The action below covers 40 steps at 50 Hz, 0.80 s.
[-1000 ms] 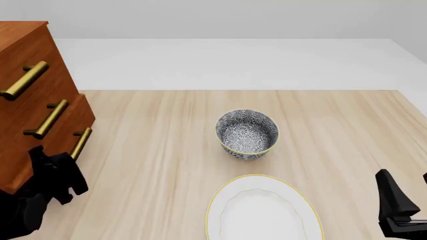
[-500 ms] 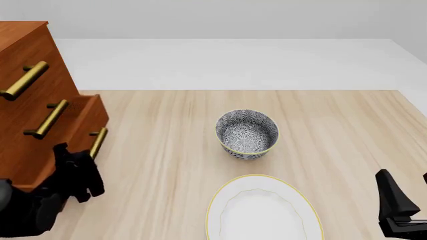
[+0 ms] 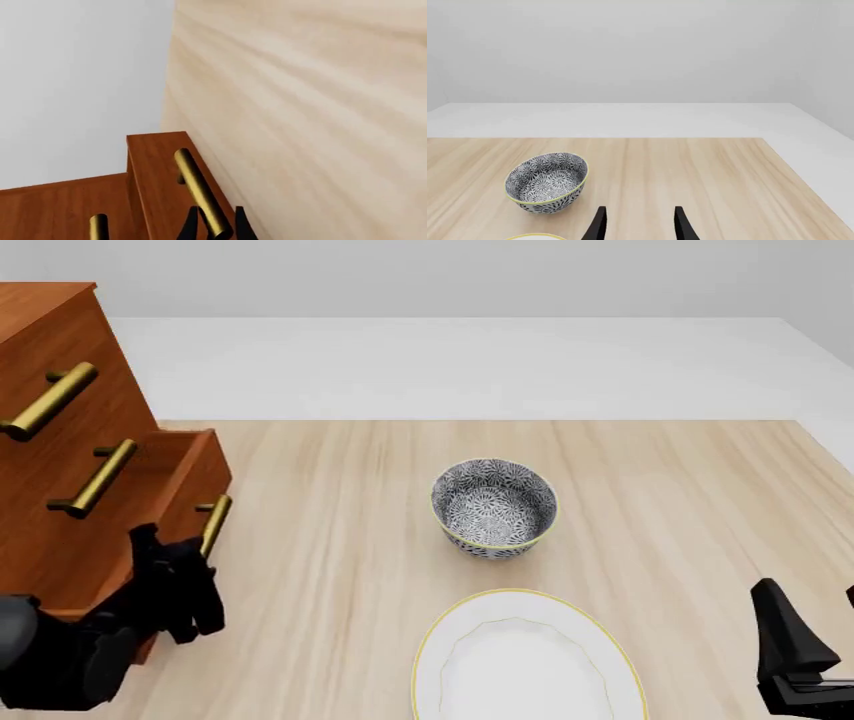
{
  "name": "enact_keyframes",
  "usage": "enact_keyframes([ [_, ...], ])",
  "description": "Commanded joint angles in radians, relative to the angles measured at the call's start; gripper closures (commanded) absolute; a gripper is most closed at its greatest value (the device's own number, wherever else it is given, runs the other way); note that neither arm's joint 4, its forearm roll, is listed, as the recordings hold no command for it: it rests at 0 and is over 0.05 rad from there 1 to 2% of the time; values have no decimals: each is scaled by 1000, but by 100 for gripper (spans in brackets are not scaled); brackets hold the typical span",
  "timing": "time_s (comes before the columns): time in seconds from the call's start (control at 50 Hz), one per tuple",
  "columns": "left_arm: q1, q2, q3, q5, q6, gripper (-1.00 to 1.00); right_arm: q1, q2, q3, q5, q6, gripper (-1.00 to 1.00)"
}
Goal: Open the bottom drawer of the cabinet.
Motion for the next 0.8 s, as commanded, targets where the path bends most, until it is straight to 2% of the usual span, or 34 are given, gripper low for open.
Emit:
enact_keyframes([
  [0.02, -113, 85, -146, -1, -2, 100, 0, 0, 0, 0, 0, -100],
  [0.1, -115, 88, -141, -4, 1, 100, 0, 0, 0, 0, 0, -100],
  [0.12, -114, 89, -141, -4, 1, -100, 0, 0, 0, 0, 0, -100],
  [0.54, -105, 94, -130, -11, 12, -100, 0, 0, 0, 0, 0, -100],
  [0.8, -138, 45, -145, 33, -5, -100, 0, 0, 0, 0, 0, -100],
])
